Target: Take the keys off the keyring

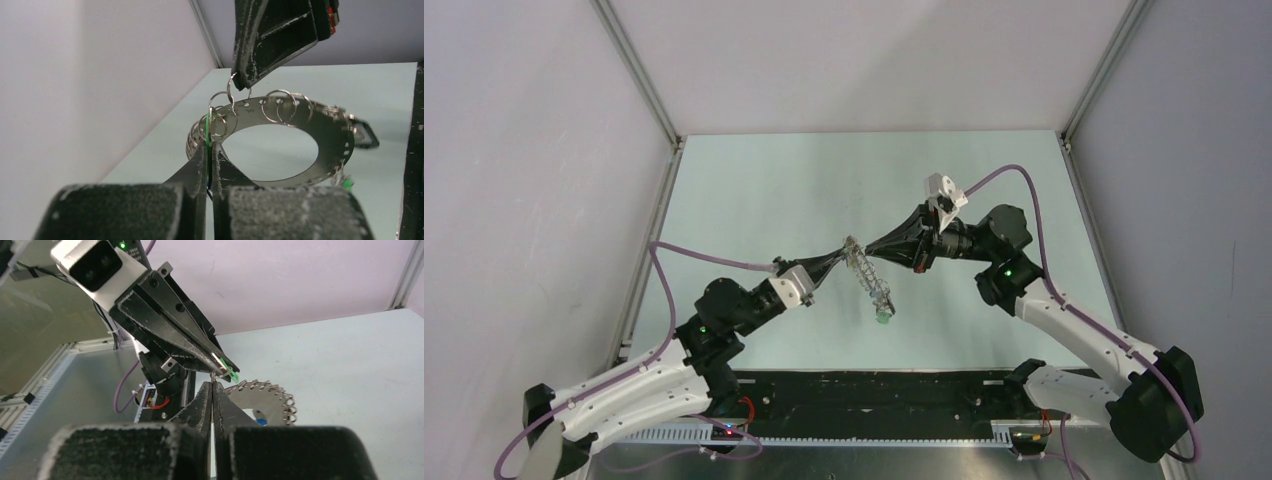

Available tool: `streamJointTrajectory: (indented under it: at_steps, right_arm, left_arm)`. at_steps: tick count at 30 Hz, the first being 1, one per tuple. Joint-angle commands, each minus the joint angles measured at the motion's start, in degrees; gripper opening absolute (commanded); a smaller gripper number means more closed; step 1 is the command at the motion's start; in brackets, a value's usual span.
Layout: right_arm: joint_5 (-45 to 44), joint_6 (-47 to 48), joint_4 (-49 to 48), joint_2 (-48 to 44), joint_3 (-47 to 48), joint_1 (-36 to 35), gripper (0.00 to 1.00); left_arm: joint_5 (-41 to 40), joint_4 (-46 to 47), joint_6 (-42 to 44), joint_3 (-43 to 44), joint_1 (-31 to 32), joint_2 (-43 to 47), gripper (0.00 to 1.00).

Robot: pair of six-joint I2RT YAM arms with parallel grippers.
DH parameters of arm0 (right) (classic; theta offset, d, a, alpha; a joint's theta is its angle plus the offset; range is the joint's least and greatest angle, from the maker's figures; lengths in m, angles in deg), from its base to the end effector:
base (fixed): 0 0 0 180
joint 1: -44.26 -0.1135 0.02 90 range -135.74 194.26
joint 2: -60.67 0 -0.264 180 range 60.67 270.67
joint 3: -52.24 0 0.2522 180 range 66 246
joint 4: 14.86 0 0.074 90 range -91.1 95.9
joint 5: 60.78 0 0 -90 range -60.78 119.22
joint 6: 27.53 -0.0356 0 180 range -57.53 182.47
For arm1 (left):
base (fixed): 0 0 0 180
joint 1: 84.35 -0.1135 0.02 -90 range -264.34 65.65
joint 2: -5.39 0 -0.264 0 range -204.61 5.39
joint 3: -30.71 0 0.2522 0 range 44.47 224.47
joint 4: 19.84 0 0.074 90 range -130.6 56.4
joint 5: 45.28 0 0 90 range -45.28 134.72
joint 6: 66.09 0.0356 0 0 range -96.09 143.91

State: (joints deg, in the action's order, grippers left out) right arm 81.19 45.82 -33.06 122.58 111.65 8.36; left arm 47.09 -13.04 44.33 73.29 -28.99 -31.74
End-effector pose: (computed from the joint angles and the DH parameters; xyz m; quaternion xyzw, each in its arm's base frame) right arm 0.1780 0.1634 0.3614 -0.4351 0.4768 0.5544 0.5253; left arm 0.0941 -0.1388 0.3201 0.3981 0.4853 -0.2460 0.7386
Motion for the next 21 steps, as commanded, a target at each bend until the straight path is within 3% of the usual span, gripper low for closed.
streamJointTrajectory:
  at_steps: [1, 9, 21]
  right_arm:
    - [0.1, -8.6, -10.3, 1.0, 2.4, 0.1, 0.00]
    - [0.4, -19.1, -20.7, 5.3, 2.4, -0.9, 0.00]
    - [4.4, -24.2, -16.1, 5.4, 2.4, -1.1, 0.00]
  left_arm:
    - [1.4, 3.0, -0.3, 0.2, -0.2, -0.3, 0.00]
    - [1.6, 3.0, -0.3, 0.2, -0.1, -0.4, 0.00]
    - [-5.5, 3.1, 1.3, 0.5, 0.0, 0.4, 0.00]
